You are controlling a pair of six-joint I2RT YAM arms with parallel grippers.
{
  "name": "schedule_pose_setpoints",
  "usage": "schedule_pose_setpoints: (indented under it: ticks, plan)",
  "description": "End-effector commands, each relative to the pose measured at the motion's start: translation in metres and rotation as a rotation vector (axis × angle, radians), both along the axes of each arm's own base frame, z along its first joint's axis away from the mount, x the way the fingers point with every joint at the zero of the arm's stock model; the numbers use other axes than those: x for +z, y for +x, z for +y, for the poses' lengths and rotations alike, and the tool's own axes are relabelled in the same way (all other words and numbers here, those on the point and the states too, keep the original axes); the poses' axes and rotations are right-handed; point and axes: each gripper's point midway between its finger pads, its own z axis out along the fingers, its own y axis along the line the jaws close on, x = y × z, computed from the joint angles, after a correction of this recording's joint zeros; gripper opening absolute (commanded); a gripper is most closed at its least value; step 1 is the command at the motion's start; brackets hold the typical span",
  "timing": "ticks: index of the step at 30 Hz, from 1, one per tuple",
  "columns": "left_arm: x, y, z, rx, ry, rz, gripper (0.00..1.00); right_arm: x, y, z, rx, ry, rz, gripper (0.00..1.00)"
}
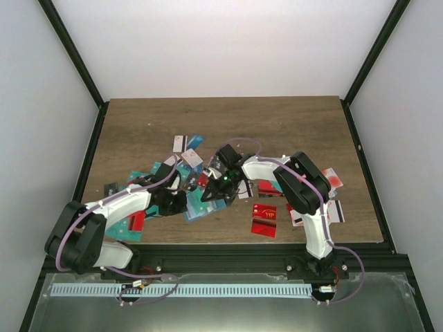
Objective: Put the credit cards into the card holder
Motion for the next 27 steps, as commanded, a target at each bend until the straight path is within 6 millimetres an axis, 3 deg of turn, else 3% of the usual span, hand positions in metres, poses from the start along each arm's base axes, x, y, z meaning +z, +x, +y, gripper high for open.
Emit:
schedule_pose_setpoints:
  ticks: [1,15,20,23,27]
  plan:
    - [0.000,-0.004,0.001,-0.014,0.002,-0.004,0.04,0.003,-0.002,0.007,0.005,-0.001,-0.020,0.01]
    - [-0.002,-0.006,0.000,-0.010,-0.008,0.004,0.04,-0.015,-0.022,0.014,-0.031,0.006,0.109,0.01]
    - [0.024,0.001,-0.002,0.020,-0.037,-0.050,0.05,-0.026,-0.025,0.012,-0.039,-0.010,0.134,0.01]
    - [0.036,0.003,-0.002,0.030,-0.043,-0.070,0.06,-0.029,-0.025,0.012,-0.040,-0.016,0.138,0.10]
    - [0.028,-0.002,0.009,0.042,0.008,-0.058,0.07,-0.021,-0.022,0.011,-0.041,-0.017,0.110,0.18]
